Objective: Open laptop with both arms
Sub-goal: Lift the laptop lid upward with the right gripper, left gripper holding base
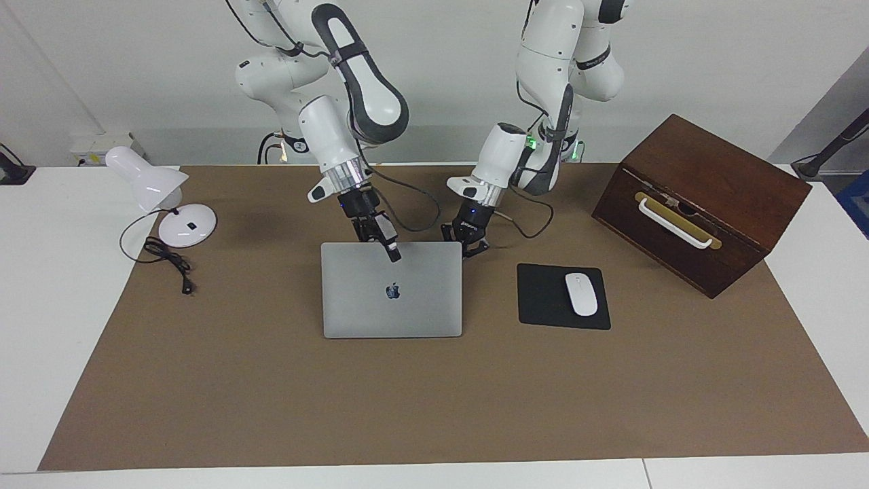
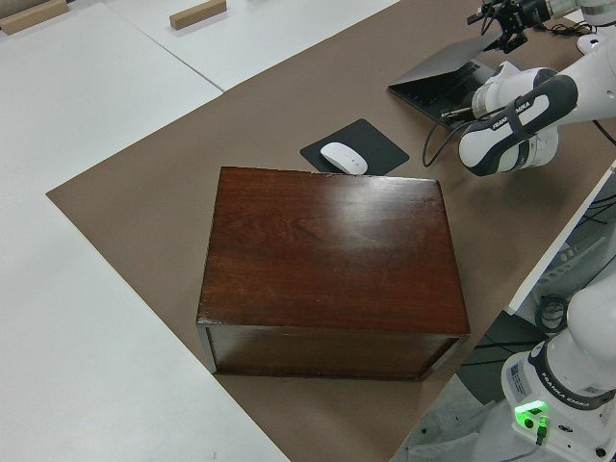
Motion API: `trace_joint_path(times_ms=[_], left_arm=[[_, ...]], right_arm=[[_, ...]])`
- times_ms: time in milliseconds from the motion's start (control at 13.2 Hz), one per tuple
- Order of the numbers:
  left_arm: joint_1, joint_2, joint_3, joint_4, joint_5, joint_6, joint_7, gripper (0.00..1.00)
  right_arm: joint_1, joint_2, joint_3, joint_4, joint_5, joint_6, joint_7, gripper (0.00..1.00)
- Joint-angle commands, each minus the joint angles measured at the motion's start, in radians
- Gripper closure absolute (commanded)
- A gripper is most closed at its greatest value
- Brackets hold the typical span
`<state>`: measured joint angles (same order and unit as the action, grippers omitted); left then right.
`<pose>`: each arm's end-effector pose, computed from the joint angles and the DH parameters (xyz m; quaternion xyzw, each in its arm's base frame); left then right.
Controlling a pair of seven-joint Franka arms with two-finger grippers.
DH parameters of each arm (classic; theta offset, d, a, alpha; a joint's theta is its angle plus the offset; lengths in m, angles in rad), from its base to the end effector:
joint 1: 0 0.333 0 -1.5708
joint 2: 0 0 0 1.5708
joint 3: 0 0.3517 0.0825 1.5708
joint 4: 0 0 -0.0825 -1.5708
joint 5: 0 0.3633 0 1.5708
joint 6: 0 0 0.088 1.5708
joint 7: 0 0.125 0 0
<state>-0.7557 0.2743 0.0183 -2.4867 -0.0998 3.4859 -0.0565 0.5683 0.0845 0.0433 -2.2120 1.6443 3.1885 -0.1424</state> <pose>0.4038 -0.3503 0.3072 0.8965 -0.2660 0.3272 0.1358 0.4830 0.2241 0.4115 -0.8191 0.4023 -0.2180 0.3460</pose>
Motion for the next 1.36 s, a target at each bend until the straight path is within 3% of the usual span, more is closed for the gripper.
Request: trace_joint_path(times_ms=[0, 1287], left_arm=[[-0.021, 0.042, 0.017, 0.022, -0.012, 0.019, 0.006, 1.00], [-0.019, 0.042, 0.017, 0.022, -0.012, 0.019, 0.006, 1.00]], right_arm=[[-0.024, 0.020, 0.006, 0.063, 0.037, 0.008, -0.049, 0.00], [-0.111, 0.040, 0.006, 0.213, 0.032, -0.076, -0.051, 0.00]])
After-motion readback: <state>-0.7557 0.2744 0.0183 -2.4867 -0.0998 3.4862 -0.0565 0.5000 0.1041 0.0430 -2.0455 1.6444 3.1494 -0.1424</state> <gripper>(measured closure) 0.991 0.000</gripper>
